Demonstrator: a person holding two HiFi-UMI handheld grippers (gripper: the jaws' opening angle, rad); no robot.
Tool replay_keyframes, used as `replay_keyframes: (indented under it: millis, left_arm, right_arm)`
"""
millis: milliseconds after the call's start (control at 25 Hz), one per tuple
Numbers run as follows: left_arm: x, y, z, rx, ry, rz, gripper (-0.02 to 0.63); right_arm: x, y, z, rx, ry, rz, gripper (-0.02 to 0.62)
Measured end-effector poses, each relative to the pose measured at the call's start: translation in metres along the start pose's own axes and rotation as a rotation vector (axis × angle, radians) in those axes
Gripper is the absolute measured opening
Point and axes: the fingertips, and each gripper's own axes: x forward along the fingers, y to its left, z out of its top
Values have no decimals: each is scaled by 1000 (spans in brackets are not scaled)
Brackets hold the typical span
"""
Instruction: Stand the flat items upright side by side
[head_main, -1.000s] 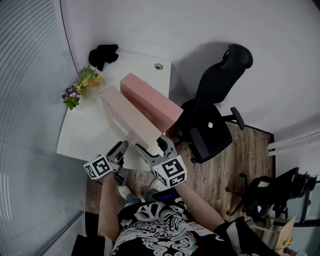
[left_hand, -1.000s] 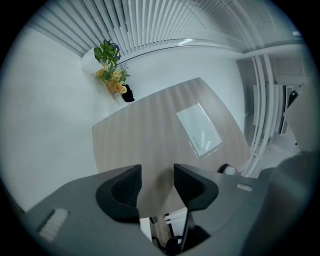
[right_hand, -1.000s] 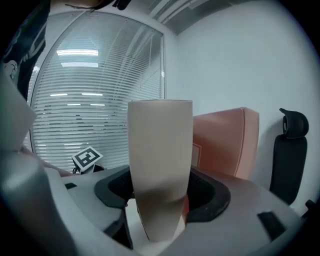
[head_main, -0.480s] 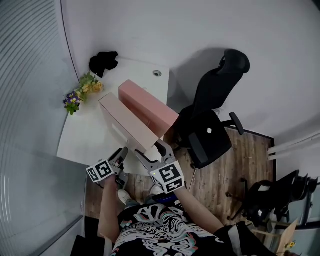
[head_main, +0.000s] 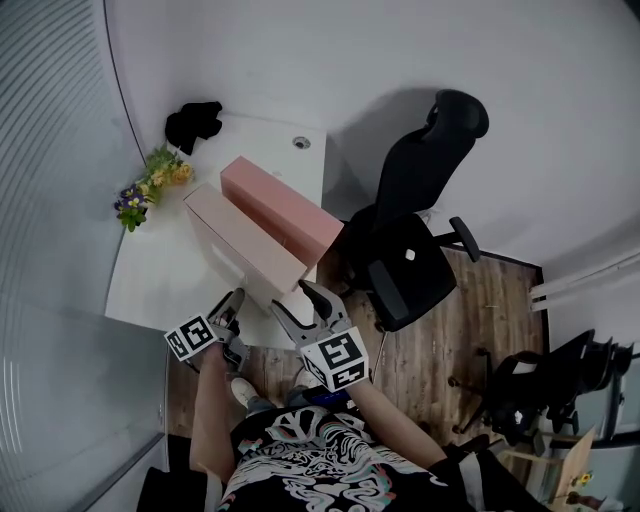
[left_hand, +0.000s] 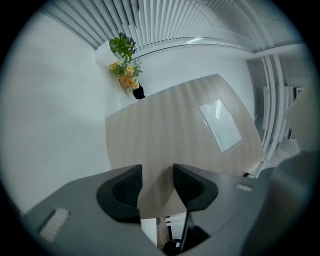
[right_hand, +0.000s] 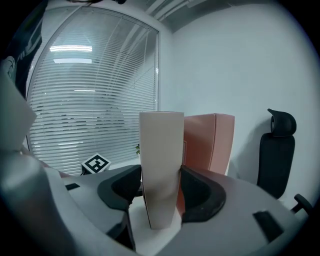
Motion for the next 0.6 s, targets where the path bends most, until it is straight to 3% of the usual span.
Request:
replay_keyframes:
  millis: [200, 440, 600]
  left_arm:
    - [0, 8, 5, -6, -4, 19, 176]
    - [9, 5, 3, -3, 21, 11, 175]
    - [10, 5, 1, -13, 22, 11, 175]
  right_arm:
    - [-3, -2, 0, -9, -2, -10, 242]
    - [-7, -9, -1, -3, -7, -23, 158]
    - [-9, -17, -3, 34, -4, -1, 235]
